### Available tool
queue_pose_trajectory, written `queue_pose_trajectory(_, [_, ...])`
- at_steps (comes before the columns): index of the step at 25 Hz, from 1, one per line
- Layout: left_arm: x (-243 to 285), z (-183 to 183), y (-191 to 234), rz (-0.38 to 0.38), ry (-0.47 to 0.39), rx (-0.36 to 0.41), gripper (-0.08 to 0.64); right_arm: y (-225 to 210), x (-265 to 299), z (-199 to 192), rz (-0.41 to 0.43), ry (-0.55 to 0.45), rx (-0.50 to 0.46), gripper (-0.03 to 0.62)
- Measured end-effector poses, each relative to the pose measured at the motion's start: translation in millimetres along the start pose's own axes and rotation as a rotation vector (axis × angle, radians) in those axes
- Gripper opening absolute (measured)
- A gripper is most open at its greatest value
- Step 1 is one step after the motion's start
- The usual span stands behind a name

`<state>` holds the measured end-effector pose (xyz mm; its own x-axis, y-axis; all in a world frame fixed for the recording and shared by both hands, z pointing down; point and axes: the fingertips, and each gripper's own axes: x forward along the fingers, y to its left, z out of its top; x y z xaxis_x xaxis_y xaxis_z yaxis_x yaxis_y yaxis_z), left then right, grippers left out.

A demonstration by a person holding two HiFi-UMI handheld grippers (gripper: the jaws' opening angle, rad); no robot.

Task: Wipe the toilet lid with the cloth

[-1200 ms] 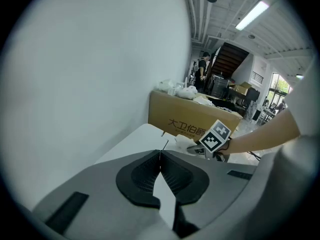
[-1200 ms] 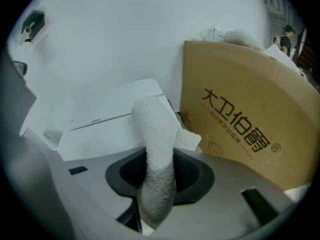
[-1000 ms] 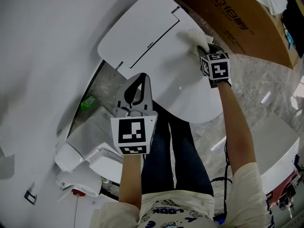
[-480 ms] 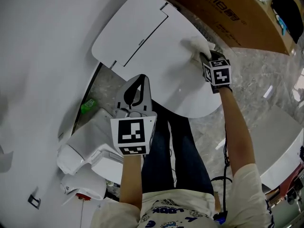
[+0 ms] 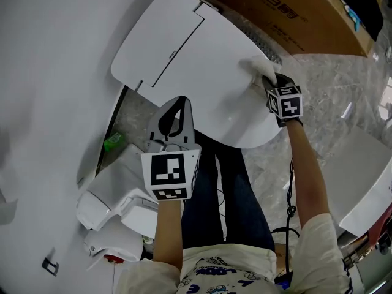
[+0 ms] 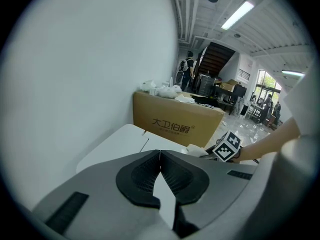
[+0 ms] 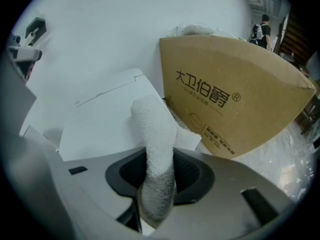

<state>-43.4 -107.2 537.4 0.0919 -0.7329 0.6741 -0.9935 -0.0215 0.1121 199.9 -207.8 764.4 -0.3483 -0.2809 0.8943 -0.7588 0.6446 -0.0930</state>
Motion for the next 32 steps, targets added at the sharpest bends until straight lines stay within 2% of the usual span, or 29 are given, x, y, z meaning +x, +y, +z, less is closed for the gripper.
queue_pose_trajectory(8, [0.2, -3.4, -13.9, -0.028, 0.007, 0.021, 0.005, -19.7, -21.7, -43.8, -0.035, 0.002, 0.043, 0.120])
queue_pose_trajectory(17, [0.6, 0.6, -24.9, -0.051, 0.005, 0.040, 0.005, -40.4, -48.5, -99.1, -0.081, 0.043, 0.098, 0.120])
queue_pose_trajectory(22, [-0.1, 5.0, -29.8, -0.062, 0.002, 0.052, 0.005, -46.9, -59.2, -119.8, -0.094, 0.076, 0.097, 0.120])
queue_pose_trajectory(29, [1.7, 6.2, -32.3, -0.061, 0.004, 0.056, 0.005, -55.0, -69.8, -148.1, -0.099, 0.055, 0.264, 0.120])
queue_pose_trajectory(32, [2.3, 8.0, -34.7, -0.066, -0.003, 0.053, 0.005, -56.4, -70.5, -148.5, -0.117, 0.055, 0.278, 0.120])
